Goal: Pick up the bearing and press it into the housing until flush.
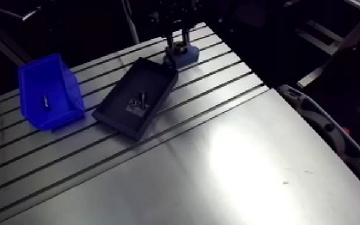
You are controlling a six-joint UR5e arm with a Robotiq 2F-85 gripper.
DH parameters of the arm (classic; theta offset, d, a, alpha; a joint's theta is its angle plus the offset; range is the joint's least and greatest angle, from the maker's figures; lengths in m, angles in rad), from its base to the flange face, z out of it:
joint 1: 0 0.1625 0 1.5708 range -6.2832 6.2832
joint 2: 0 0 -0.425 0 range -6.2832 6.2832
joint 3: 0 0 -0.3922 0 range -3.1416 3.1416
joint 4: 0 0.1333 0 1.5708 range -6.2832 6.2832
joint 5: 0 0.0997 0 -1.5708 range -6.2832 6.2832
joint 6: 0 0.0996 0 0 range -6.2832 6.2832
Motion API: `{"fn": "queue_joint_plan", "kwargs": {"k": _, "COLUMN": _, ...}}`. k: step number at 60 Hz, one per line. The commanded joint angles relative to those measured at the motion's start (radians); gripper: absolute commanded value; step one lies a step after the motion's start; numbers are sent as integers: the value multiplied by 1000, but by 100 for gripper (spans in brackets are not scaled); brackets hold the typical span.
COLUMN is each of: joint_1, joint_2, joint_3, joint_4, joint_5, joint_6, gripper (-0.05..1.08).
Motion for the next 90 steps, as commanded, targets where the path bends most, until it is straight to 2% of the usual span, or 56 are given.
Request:
{"fn": "queue_joint_plan", "kwargs": {"k": 1, "joint_1": -1, "joint_2": 11, "joint_3": -12, "joint_4": 0, "joint_5": -1, "joint_6": 0, "gripper": 67}}
{"fn": "queue_joint_plan", "kwargs": {"k": 90, "joint_1": -6, "joint_2": 35, "joint_3": -20, "joint_4": 0, "joint_5": -2, "joint_6": 0, "gripper": 67}}
